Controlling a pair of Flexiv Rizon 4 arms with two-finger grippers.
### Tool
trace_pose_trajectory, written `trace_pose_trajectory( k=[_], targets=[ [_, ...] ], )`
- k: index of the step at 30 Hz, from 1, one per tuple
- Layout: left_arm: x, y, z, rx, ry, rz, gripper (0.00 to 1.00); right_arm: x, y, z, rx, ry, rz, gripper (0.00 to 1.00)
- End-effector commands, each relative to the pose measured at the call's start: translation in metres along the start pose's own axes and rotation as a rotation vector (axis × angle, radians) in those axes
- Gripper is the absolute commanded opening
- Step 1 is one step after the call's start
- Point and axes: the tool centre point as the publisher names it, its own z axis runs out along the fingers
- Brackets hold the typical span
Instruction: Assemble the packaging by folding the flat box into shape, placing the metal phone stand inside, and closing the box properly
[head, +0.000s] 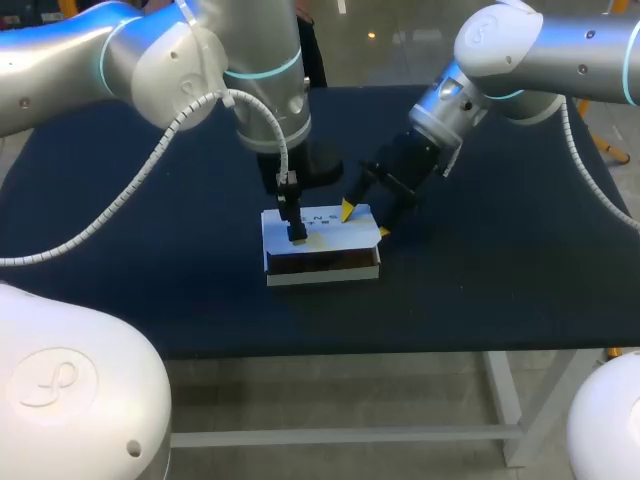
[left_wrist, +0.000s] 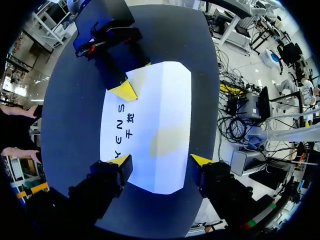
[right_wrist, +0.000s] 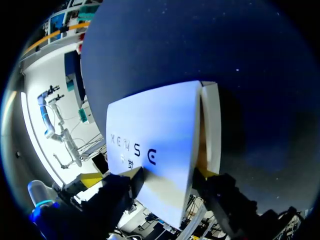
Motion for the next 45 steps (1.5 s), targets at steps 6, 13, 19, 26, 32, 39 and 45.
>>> trace_pose_trajectory(
  k=[6,13,19,26,32,39,45],
  targets=[
    [-0.003,0.001,0.013,0.002,0.007,0.003,0.61,0.0,0.001,0.0,0.002,0.0,-0.001,0.7],
    [0.0,0.003,0.017,-0.003,0.003,0.014,0.6,0.0,0.001,0.0,0.002,0.0,-0.001,0.7],
    [-0.001,0.004,0.021,-0.006,-0.007,0.028,0.59,0.0,0.001,0.0,0.002,0.0,-0.001,0.71],
    [-0.001,0.004,0.024,-0.007,-0.024,0.03,0.57,0.0,0.001,0.0,0.002,0.0,-0.001,0.69],
    [-0.002,0.004,0.027,-0.007,-0.059,0.036,0.57,0.0,0.001,0.0,0.002,0.0,-0.001,0.69],
    [-0.005,0.003,0.031,-0.005,-0.099,0.026,0.68,0.0,0.001,0.0,0.002,0.0,-0.001,0.7],
    [-0.009,0.001,0.035,-0.017,-0.128,0.016,0.71,0.0,0.001,0.0,0.002,0.0,-0.001,0.69]
  ],
)
